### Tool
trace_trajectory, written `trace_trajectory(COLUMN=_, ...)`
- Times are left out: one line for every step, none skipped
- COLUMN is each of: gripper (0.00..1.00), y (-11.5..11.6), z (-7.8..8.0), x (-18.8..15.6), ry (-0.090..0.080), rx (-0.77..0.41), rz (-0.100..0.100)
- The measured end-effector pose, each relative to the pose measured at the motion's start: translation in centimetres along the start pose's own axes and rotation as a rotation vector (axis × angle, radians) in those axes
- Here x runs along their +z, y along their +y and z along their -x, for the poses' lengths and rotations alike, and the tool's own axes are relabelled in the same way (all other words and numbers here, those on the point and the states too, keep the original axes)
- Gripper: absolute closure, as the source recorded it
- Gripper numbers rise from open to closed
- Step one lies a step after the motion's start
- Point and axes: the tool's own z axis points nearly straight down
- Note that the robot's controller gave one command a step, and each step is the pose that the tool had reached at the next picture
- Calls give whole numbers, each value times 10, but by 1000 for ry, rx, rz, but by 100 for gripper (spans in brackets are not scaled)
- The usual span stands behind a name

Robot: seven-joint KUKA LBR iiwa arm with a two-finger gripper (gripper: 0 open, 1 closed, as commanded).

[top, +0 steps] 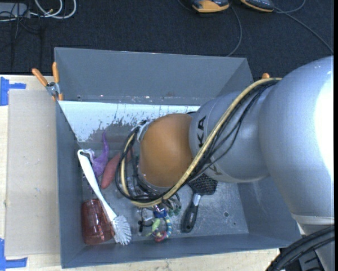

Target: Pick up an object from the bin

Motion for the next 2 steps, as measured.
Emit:
trace_trajectory(gripper=0, y=-11, z=-22, x=4, ry=10, rx=100, rz=-1)
trace_trajectory(gripper=0, y=-35, z=-20, x=-26, ry=9, rx=38, rz=1)
